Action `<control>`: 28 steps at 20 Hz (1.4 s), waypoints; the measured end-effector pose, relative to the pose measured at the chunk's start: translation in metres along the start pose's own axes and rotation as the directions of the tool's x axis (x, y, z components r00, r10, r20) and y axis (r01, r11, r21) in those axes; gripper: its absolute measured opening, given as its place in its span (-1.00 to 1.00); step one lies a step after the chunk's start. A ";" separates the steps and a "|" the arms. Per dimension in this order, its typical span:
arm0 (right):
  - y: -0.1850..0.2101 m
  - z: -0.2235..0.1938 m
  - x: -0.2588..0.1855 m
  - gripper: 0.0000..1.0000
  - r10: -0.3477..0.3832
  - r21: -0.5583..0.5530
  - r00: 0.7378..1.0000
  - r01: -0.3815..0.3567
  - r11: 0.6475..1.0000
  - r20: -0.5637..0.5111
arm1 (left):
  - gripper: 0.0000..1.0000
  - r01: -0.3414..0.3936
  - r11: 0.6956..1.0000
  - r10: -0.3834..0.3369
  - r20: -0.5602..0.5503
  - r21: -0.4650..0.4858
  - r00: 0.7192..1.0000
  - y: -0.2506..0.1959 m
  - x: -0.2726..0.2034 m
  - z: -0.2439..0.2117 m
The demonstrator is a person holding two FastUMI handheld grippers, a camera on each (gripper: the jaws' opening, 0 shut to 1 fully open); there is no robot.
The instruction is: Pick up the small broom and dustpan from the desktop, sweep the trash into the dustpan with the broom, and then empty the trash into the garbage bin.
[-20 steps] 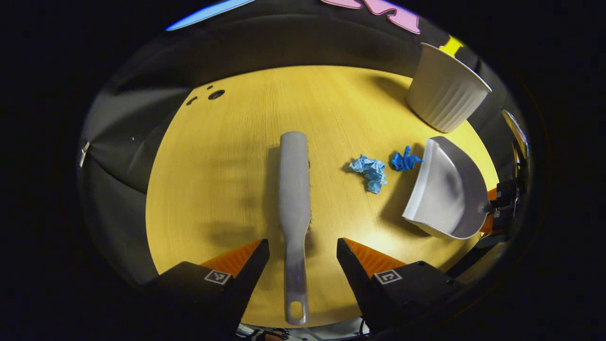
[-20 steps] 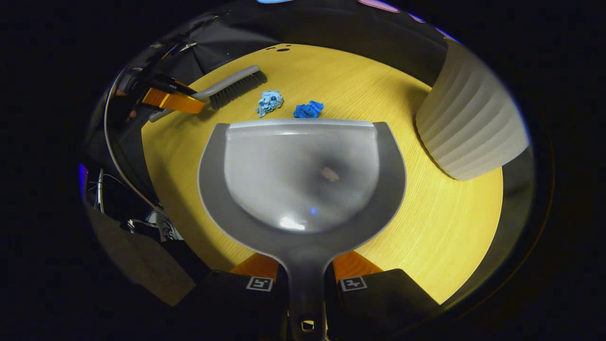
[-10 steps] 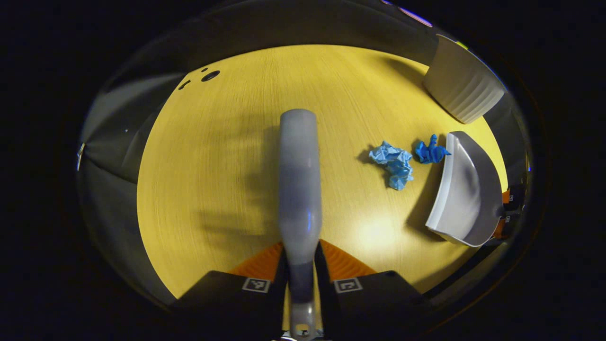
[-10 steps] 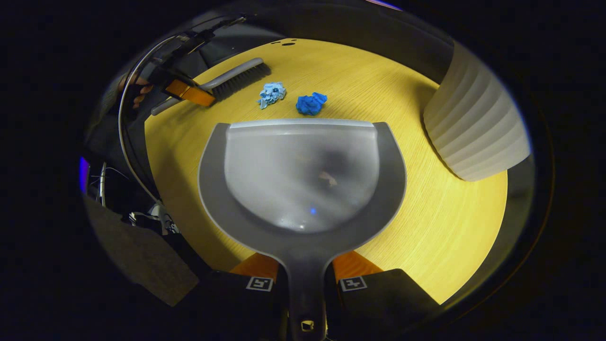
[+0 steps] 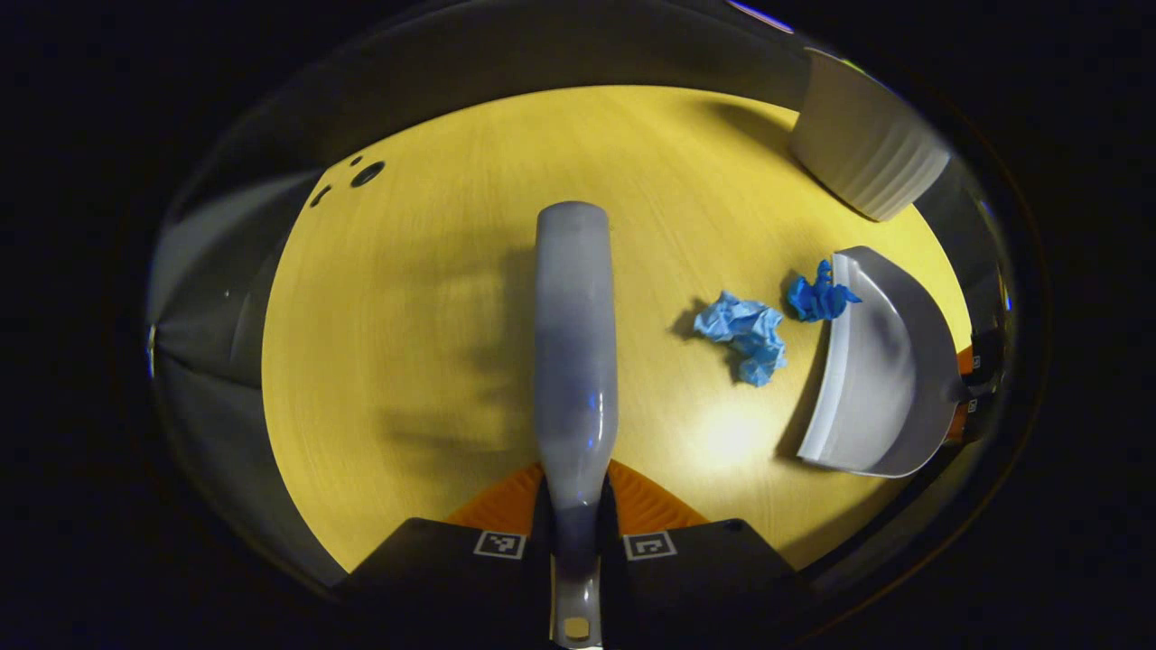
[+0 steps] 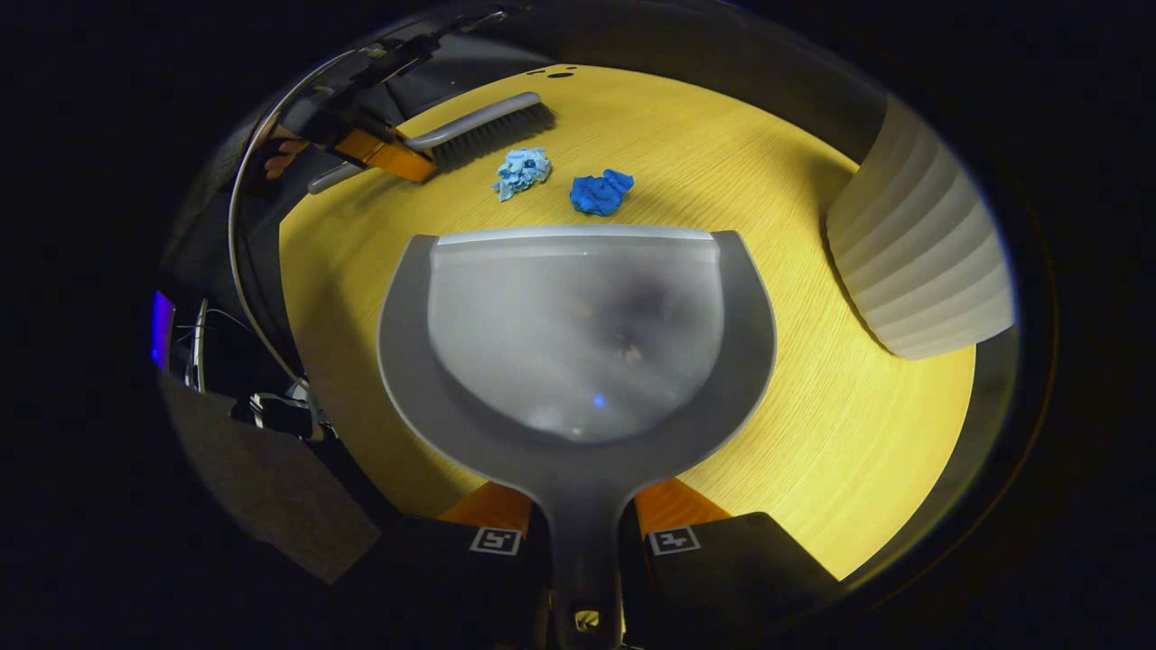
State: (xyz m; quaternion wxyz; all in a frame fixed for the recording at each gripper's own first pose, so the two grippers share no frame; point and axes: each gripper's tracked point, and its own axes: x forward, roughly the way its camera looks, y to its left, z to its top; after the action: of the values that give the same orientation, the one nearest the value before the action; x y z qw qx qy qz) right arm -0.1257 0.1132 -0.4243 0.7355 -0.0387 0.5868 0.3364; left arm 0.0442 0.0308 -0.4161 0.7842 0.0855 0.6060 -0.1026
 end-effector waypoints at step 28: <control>-0.024 -0.007 -0.047 -0.28 -0.145 0.094 0.988 0.140 0.986 0.051 | -0.51 0.315 0.940 -0.331 0.124 0.130 0.935 -0.162 -0.051 0.026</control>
State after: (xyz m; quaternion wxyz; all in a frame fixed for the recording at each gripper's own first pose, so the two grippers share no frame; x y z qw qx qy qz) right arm -0.1225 0.0704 -0.3924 0.7754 -0.0374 0.5756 0.2570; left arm 0.0135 -0.1291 -0.3620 0.7924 0.0193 0.5472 -0.2688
